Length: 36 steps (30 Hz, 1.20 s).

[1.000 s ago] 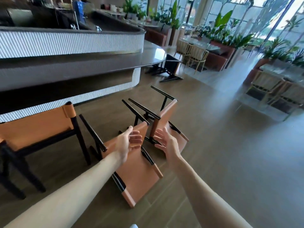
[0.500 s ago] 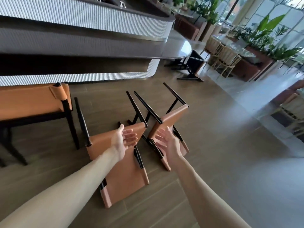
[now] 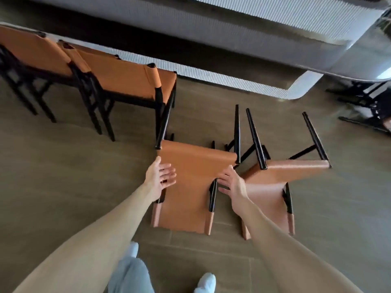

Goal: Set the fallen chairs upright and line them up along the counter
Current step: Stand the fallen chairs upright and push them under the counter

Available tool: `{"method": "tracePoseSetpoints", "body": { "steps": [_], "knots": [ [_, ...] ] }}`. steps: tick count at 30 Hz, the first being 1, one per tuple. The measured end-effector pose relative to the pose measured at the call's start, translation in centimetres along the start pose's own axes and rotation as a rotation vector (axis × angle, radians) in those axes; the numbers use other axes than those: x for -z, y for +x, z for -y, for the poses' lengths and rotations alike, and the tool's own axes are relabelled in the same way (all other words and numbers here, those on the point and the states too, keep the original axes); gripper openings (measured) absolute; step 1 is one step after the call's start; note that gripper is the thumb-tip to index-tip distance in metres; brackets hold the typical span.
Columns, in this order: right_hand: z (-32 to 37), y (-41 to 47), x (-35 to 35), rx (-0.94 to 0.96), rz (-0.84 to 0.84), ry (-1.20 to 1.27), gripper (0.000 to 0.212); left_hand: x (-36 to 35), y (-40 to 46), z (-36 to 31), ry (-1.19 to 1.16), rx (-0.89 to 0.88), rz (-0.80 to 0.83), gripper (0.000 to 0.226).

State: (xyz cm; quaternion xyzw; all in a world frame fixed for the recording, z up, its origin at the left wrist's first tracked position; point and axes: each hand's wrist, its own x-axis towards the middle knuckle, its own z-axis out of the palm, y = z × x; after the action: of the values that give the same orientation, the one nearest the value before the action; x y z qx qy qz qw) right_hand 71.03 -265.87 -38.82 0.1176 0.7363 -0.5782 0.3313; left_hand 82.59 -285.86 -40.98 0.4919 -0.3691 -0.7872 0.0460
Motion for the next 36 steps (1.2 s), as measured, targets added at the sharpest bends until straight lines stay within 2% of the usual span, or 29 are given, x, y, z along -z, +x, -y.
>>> {"method": "tracePoseSetpoints", "body": {
  "steps": [5, 8, 11, 16, 19, 23, 26, 29, 31, 33, 34, 36],
  "knots": [
    [-0.8, 2.0, 1.4, -0.021, 0.103, -0.032, 0.038, -0.3, -0.9, 3.9, 0.032, -0.005, -0.103, 0.053],
    [-5.1, 3.8, 1.2, -0.099, 0.155, -0.060, 0.041, 0.6, 0.0, 8.0, 0.029, 0.026, -0.153, 0.048],
    [-13.6, 6.6, 1.1, -0.241, 0.132, -0.082, 0.042, 2.6, 2.9, 15.4, 0.024, 0.120, -0.162, 0.037],
    [-30.6, 14.5, 0.3, -0.452, 0.018, -0.036, 0.044, 7.2, 11.9, 29.1, -0.082, 0.281, -0.248, 0.043],
    [-39.7, 20.4, -1.1, -0.484, -0.031, -0.021, 0.039, 9.9, 19.5, 36.6, 0.017, 0.324, -0.233, 0.036],
    [-52.5, 29.2, -3.6, -0.507, 0.006, -0.050, 0.049, 13.5, 31.2, 46.6, 0.061, 0.357, -0.185, 0.035],
    [-59.6, 33.8, -4.7, -0.570, -0.017, 0.040, 0.046, 15.5, 37.6, 52.4, -0.004, 0.377, -0.210, 0.044],
    [-65.9, 37.5, -5.0, -0.630, -0.060, 0.126, 0.025, 16.7, 42.4, 57.6, -0.129, 0.400, -0.233, 0.048],
    [-68.6, 39.3, -5.1, -0.634, -0.081, 0.149, 0.022, 17.6, 44.8, 59.4, -0.185, 0.372, -0.254, 0.045],
    [-70.0, 41.0, -4.7, -0.618, -0.142, 0.310, 0.021, 18.2, 46.6, 60.2, -0.253, 0.327, -0.268, 0.048],
    [-70.3, 41.8, -4.5, -0.611, -0.164, 0.420, 0.022, 18.5, 47.5, 60.4, -0.287, 0.307, -0.258, 0.053],
    [-69.6, 42.7, -4.4, -0.591, -0.169, 0.647, 0.047, 19.0, 48.6, 60.1, -0.365, 0.270, -0.236, 0.062]
  ]
}}
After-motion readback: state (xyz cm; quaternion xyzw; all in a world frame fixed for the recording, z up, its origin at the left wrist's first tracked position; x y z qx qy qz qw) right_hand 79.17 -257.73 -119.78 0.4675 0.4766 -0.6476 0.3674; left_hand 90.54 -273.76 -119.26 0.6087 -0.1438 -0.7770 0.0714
